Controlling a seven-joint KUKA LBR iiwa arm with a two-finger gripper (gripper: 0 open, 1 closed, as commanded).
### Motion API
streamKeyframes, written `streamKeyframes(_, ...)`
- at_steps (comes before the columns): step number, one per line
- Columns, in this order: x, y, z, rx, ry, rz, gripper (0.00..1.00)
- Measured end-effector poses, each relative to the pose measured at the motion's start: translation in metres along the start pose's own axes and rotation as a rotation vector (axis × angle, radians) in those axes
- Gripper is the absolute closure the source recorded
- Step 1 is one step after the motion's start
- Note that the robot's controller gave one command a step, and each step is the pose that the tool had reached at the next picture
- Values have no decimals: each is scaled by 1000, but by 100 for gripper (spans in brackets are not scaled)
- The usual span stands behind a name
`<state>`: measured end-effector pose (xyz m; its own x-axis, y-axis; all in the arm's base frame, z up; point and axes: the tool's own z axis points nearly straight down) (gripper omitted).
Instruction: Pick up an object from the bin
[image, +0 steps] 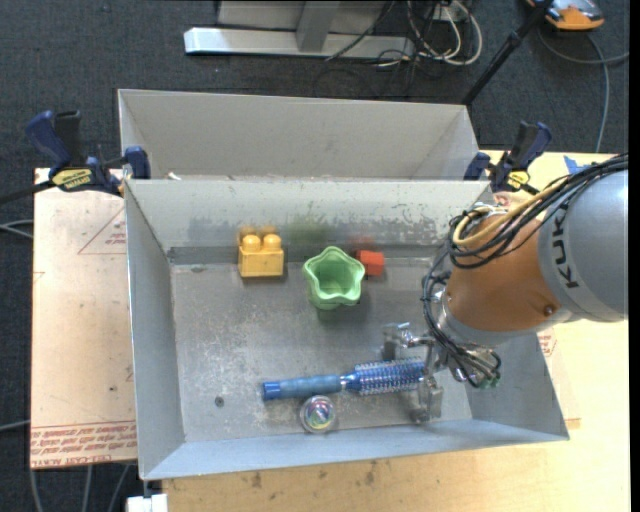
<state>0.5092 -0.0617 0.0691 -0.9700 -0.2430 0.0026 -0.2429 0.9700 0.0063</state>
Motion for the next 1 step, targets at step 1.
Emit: streamKeyframes(1, 0, -5, -1, 5, -3, 5, 100)
